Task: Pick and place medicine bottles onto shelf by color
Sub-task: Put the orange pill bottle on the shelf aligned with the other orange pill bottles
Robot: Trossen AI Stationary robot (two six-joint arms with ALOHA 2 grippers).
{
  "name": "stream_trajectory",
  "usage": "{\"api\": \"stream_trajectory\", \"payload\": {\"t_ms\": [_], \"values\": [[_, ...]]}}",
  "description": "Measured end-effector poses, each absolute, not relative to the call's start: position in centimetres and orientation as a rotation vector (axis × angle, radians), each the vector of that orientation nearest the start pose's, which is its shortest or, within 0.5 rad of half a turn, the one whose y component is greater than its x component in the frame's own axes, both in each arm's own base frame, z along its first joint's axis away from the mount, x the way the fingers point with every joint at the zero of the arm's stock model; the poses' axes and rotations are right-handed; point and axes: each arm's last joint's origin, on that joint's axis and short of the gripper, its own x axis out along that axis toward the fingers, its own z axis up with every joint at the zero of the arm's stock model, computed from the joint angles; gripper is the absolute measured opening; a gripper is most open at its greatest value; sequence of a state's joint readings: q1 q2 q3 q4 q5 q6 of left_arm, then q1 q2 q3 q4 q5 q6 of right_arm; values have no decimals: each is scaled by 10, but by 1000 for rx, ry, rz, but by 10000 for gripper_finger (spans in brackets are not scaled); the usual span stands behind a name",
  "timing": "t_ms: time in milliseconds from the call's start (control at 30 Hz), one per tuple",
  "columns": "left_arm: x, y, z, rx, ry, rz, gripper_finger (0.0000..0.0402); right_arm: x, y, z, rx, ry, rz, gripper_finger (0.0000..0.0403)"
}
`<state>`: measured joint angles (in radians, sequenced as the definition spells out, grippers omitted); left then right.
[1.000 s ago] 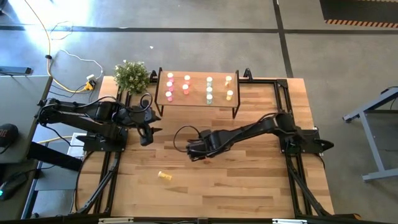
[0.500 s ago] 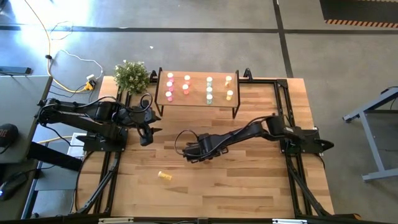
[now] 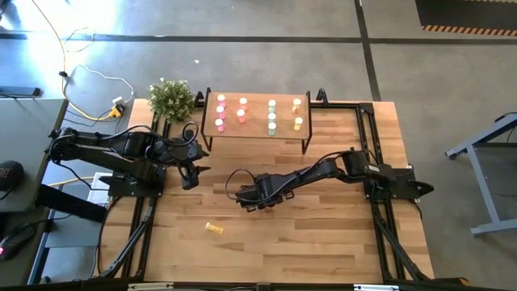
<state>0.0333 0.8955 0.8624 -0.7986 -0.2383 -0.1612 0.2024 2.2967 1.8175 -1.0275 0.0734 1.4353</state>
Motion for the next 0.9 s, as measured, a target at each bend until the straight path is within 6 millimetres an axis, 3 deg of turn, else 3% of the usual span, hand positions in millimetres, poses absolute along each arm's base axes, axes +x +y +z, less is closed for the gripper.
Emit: {"api": "stream_trajectory", "payload": {"t_ms": [167,367,600,900], "values": [[166,12,291,-66,809,301,213,438,88,145,931,1266,-926,82],[165,10,289,-99,836,227,213,444,92,155,844,1296,-798,75],[159,8,300,-110,876,199,213,451,99,185,698,1272,-687,77],[154,8,323,-95,856,189,213,459,112,241,553,1122,-587,78]]}}
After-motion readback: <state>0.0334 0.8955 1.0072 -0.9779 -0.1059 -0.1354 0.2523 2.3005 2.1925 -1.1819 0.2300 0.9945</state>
